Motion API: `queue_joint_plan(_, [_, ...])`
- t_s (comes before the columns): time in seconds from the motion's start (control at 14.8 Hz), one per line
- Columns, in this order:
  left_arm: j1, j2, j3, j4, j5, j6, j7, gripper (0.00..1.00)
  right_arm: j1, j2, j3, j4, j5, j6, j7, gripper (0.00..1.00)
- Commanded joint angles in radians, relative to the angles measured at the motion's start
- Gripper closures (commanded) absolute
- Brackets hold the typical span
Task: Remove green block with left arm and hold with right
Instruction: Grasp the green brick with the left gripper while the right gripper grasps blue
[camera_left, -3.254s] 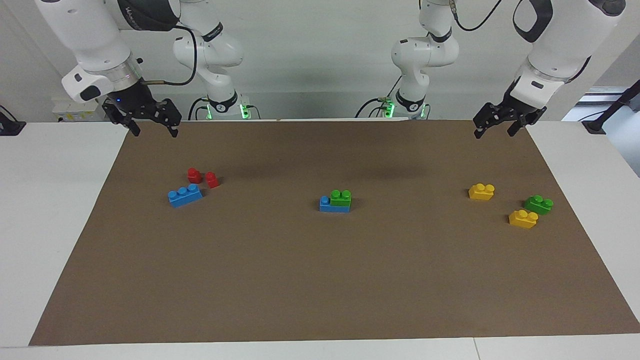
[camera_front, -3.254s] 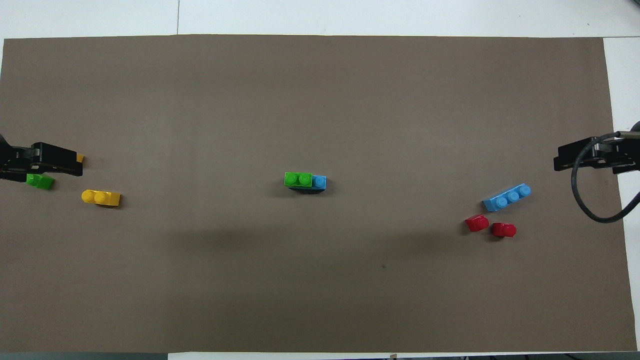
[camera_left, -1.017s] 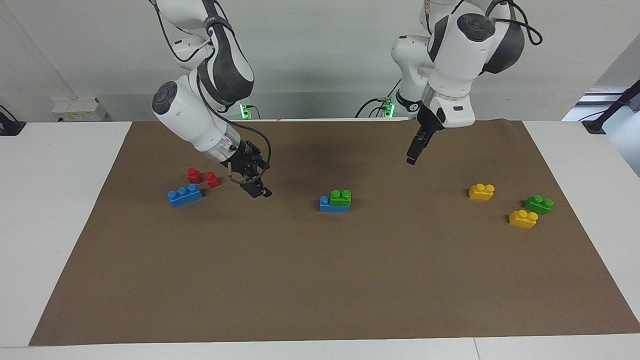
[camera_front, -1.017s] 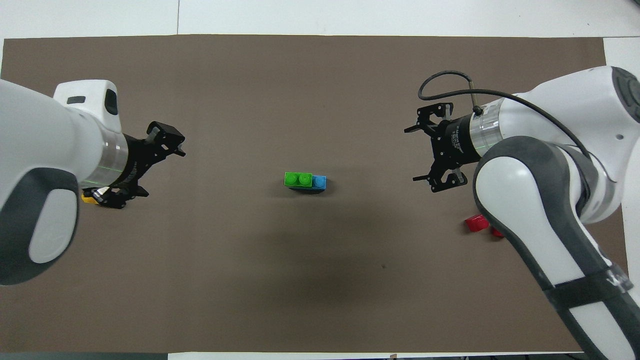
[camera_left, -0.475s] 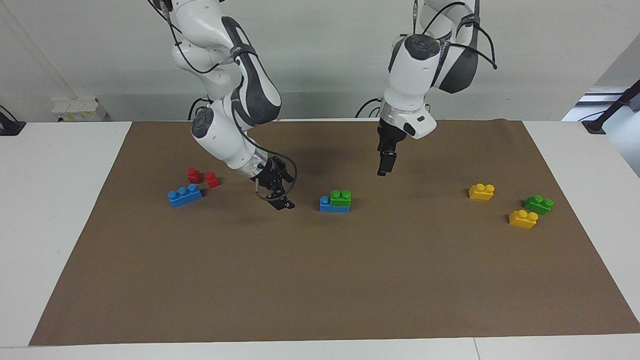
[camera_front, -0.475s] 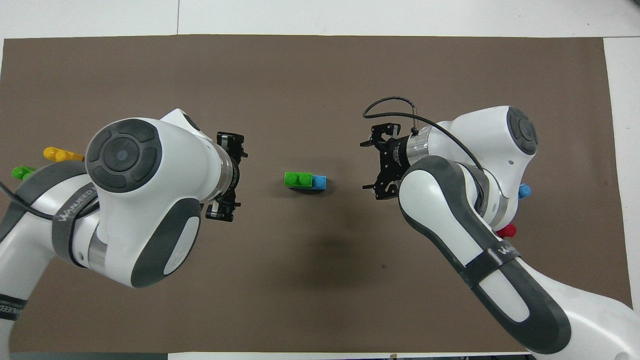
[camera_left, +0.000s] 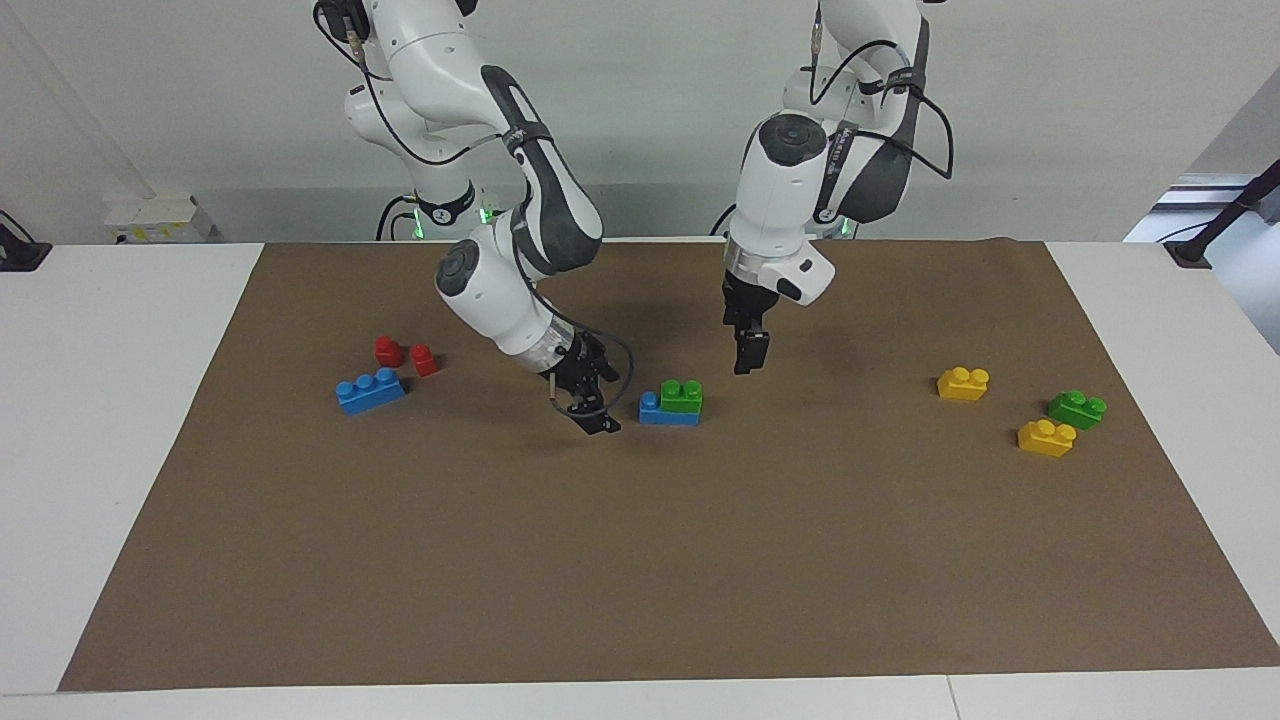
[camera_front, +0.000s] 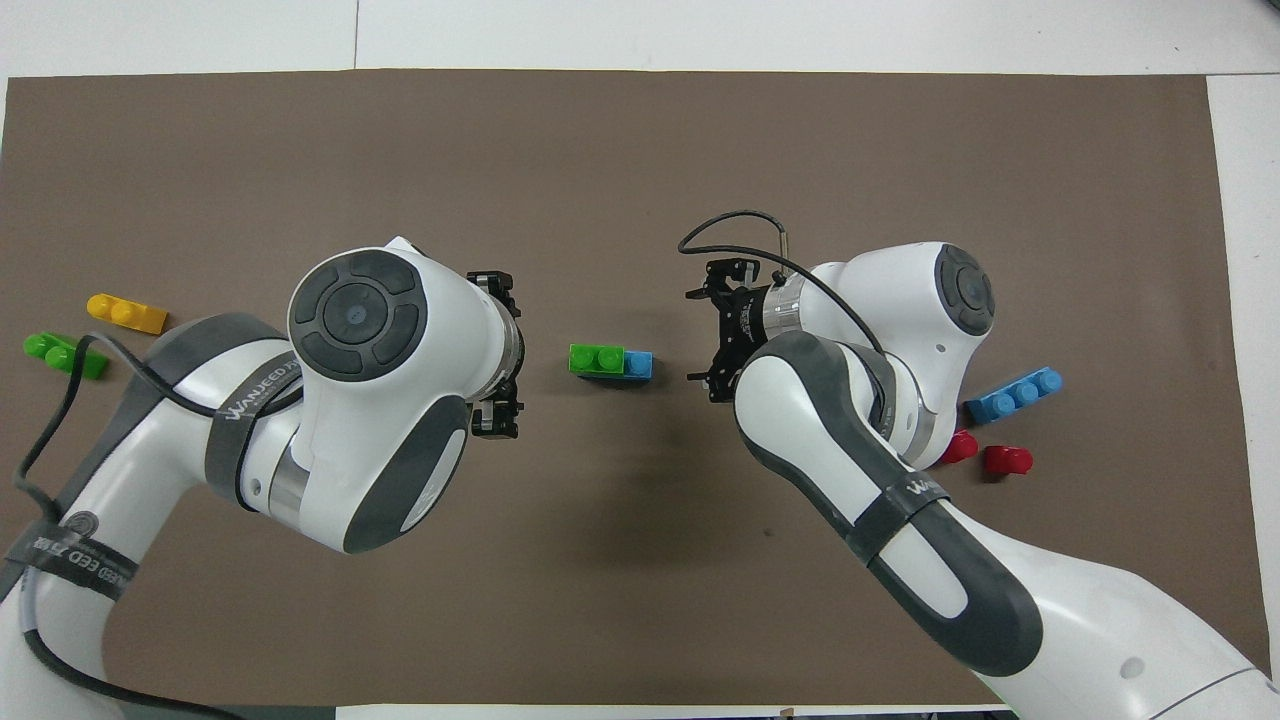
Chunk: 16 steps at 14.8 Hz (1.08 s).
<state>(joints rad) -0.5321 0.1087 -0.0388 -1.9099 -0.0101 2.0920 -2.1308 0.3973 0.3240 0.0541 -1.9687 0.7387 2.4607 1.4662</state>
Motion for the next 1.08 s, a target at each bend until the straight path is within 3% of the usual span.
queue_joint_plan(0.0, [-0.029, 0.032, 0.016, 0.009, 0.033, 0.037, -0.070, 0.00, 0.034, 0.024, -0.002, -0.006, 0.039, 0.061, 0.011, 0.03])
queue_joint_plan(0.47, [-0.051, 0.078, 0.016, 0.006, 0.042, 0.106, -0.099, 0.00, 0.083, 0.095, 0.000, -0.002, 0.047, 0.158, 0.009, 0.03])
queue_joint_plan(0.88, [-0.080, 0.135, 0.017, 0.006, 0.044, 0.151, -0.185, 0.00, 0.106, 0.102, -0.002, -0.001, 0.076, 0.185, 0.009, 0.03])
queue_joint_plan(1.02, [-0.092, 0.155, 0.017, 0.008, 0.064, 0.175, -0.207, 0.00, 0.116, 0.102, -0.002, -0.002, 0.076, 0.193, 0.009, 0.09])
